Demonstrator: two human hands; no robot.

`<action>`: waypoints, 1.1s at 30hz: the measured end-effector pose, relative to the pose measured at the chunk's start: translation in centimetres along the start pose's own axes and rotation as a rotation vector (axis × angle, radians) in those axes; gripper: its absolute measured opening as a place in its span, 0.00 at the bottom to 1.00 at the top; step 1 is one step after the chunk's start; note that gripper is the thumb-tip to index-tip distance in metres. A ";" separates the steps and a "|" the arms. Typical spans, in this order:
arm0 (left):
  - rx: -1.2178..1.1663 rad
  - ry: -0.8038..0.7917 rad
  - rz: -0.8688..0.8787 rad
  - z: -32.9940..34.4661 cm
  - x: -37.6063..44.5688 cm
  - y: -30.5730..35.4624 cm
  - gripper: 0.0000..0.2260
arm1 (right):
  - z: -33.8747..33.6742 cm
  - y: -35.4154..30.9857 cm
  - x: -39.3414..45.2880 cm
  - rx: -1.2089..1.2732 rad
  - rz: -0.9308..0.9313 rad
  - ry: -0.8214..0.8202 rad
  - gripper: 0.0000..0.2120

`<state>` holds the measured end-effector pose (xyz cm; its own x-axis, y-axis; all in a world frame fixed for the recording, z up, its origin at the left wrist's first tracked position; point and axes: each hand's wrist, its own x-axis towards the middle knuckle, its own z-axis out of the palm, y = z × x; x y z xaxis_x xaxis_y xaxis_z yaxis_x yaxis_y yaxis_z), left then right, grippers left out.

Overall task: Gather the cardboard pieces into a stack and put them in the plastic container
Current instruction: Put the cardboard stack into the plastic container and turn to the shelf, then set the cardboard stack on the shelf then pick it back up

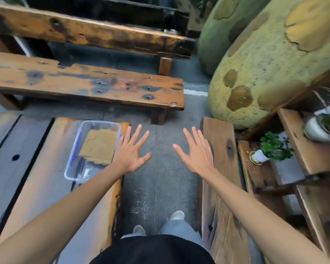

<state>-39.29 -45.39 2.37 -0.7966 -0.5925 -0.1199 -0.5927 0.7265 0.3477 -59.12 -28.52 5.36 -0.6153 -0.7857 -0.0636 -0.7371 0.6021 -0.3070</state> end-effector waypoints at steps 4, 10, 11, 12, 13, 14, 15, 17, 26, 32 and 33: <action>0.014 -0.027 0.105 0.7 2.5 3.0 0.37 | -1.0 3.0 -1.7 0.016 0.100 0.026 0.38; -0.021 -0.071 0.289 2.2 6.1 10.1 0.38 | -3.2 9.0 -4.0 0.055 0.248 0.117 0.40; -0.014 -0.078 0.312 2.5 6.7 11.3 0.38 | -3.6 10.2 -4.5 0.058 0.274 0.129 0.40; -0.008 -0.087 0.332 2.7 7.3 12.7 0.38 | -4.2 11.4 -4.9 0.062 0.300 0.141 0.40; -0.008 -0.096 0.351 3.0 7.8 13.9 0.38 | -4.7 12.6 -5.5 0.066 0.325 0.151 0.39; -0.005 -0.105 0.377 3.2 8.4 15.4 0.38 | -5.3 14.0 -6.1 0.068 0.354 0.165 0.39; 0.002 -0.106 0.407 3.5 8.9 16.8 0.38 | -5.9 15.2 -6.7 0.069 0.381 0.180 0.39; 0.015 -0.108 0.465 3.8 10.0 19.6 0.37 | -7.1 17.8 -7.6 0.068 0.428 0.204 0.39; 0.055 -0.143 0.687 5.2 14.5 32.0 0.37 | -11.9 28.1 -11.7 0.035 0.622 0.273 0.40; 0.061 -0.128 0.802 6.5 15.7 39.8 0.37 | -14.9 34.0 -15.2 0.036 0.712 0.346 0.41; 0.059 -0.128 0.809 6.8 15.7 41.1 0.36 | -15.6 34.9 -15.9 0.028 0.728 0.361 0.41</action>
<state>-77.00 -22.48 8.42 -0.9856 0.1642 0.0402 0.1683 0.9312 0.3233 -79.43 7.17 10.44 -0.9935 -0.1016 0.0520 -0.1131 0.9370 -0.3305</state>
